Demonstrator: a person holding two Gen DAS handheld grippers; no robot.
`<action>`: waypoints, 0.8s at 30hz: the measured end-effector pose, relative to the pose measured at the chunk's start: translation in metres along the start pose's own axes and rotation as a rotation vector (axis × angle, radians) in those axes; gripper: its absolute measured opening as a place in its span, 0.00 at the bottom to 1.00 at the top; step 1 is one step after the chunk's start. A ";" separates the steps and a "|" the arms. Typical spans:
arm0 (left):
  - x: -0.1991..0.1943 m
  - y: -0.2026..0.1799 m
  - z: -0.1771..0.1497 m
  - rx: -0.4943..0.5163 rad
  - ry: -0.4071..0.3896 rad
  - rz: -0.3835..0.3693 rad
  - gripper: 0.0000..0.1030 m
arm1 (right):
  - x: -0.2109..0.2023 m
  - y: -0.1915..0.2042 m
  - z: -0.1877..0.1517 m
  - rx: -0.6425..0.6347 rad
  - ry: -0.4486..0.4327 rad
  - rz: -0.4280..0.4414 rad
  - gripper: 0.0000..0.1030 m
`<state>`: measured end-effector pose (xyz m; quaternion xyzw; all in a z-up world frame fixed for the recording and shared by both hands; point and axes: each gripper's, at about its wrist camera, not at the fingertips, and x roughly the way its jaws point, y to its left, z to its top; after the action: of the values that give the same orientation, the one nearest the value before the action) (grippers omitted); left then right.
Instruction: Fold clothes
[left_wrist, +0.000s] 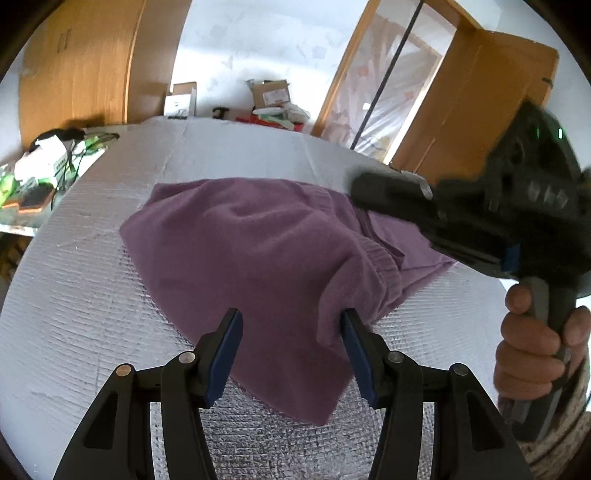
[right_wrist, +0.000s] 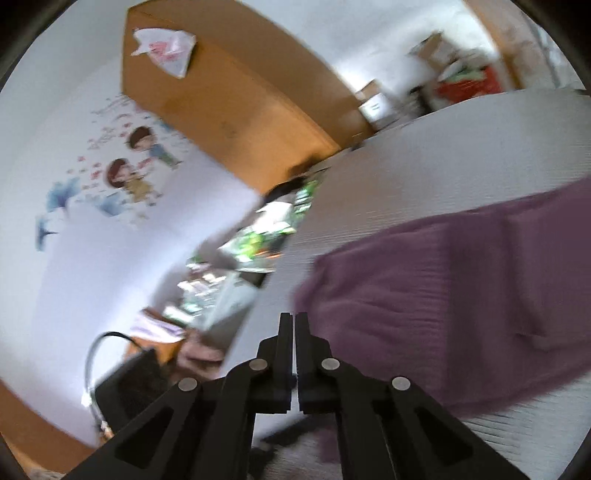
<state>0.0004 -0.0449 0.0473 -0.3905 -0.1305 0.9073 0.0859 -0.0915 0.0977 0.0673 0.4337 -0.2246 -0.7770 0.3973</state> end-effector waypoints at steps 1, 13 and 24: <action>0.000 0.000 0.000 0.003 -0.004 0.003 0.56 | -0.006 -0.007 -0.002 0.011 -0.006 -0.032 0.09; -0.002 -0.003 -0.003 0.026 -0.013 0.023 0.56 | -0.004 -0.052 -0.024 0.045 0.026 -0.081 0.27; -0.017 -0.033 -0.005 0.177 -0.079 0.034 0.56 | -0.019 -0.006 0.006 -0.012 -0.076 0.052 0.06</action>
<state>0.0174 -0.0169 0.0651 -0.3476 -0.0465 0.9312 0.0997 -0.0931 0.1165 0.0761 0.3952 -0.2459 -0.7838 0.4111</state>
